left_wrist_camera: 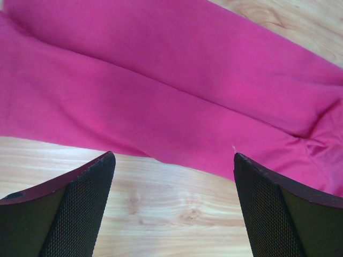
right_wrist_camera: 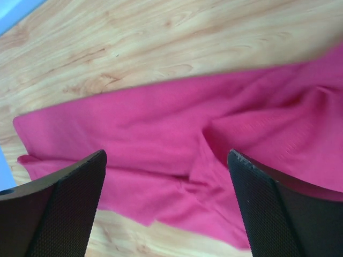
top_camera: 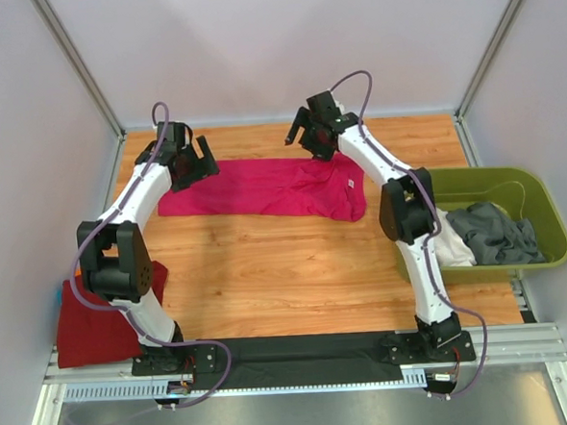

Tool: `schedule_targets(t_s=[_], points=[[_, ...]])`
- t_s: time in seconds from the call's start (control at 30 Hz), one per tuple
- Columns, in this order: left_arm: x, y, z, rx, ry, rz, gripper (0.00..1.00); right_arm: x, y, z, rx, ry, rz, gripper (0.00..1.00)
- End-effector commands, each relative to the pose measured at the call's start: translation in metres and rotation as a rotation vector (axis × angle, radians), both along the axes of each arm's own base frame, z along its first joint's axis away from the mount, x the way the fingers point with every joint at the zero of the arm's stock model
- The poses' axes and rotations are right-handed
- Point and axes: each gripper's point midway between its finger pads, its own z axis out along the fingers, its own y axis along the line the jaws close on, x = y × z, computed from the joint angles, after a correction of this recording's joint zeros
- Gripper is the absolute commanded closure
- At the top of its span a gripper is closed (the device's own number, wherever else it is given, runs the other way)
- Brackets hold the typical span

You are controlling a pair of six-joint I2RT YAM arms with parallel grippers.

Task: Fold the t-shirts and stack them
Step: Fold the tshirt

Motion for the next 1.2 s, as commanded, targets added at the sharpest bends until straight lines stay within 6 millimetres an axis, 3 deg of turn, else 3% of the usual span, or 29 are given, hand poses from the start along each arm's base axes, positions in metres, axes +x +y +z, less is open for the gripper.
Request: schedule_targets(t_s=[0.0,0.03,0.07,0.23,0.37,0.8,1.17], points=[[0.005,-0.024,0.022,-0.025,-0.079,-0.087,0.03,-0.027,-0.042,0.061,-0.11,-0.076,-0.042,0.03],[0.003,-0.024,0.021,-0.028,-0.072,-0.084,0.03,-0.036,-0.047,0.072,-0.116,-0.085,-0.047,0.02],[0.001,-0.024,0.023,-0.033,-0.073,-0.08,0.03,-0.043,-0.049,0.07,-0.124,-0.072,-0.047,0.02],[-0.014,-0.021,0.027,-0.039,-0.06,-0.063,0.03,-0.075,-0.061,0.029,-0.153,0.037,-0.058,0.0],[-0.028,-0.014,0.029,-0.015,-0.046,-0.039,0.03,-0.078,-0.055,0.009,-0.117,0.08,-0.075,0.0],[-0.026,-0.005,0.032,0.031,-0.062,-0.023,0.02,-0.04,-0.04,-0.018,-0.064,0.091,-0.155,0.0],[-0.016,-0.002,0.042,0.031,-0.074,-0.036,0.02,-0.02,-0.03,-0.018,-0.026,0.046,-0.18,0.0]])
